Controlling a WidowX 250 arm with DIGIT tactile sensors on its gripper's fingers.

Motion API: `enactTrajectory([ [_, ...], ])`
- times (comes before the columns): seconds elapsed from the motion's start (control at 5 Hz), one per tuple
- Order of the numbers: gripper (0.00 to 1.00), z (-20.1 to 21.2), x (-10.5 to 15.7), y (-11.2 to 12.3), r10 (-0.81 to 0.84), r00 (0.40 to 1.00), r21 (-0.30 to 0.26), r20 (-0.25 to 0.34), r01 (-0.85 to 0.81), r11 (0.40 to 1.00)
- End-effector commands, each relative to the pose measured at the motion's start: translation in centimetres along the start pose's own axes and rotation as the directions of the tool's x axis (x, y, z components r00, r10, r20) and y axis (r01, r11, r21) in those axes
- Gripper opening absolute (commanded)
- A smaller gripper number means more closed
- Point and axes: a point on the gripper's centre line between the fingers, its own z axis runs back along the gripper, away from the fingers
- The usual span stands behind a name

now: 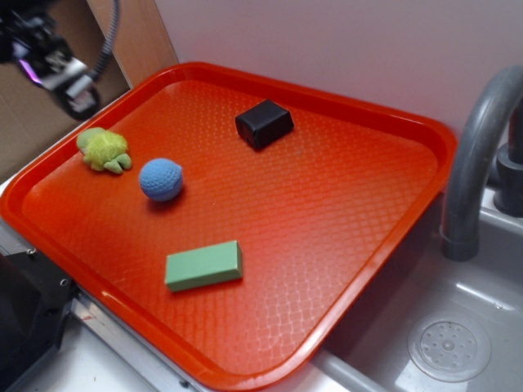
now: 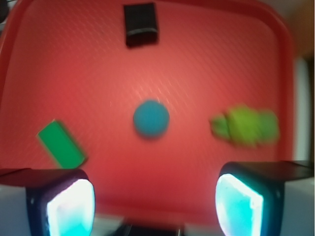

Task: Grab the blue ball.

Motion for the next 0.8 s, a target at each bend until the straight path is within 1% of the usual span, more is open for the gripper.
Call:
enactTrajectory([
  [0.0,1.00,-7.3,1.2,1.0,-0.027,0.998,-0.011,0.061,0.028,1.000],
  [0.2,1.00,-9.2,1.5,-0.4,-0.034,0.995,-0.052,0.097,0.040,0.998],
  [0.4,0.00,-9.0,1.5,-0.9,-0.042,0.989,-0.074,0.143,0.053,0.996],
  [0.6,0.00,-9.2,1.6,-1.0,-0.068,0.985,-0.083,0.158,0.082,0.993],
])
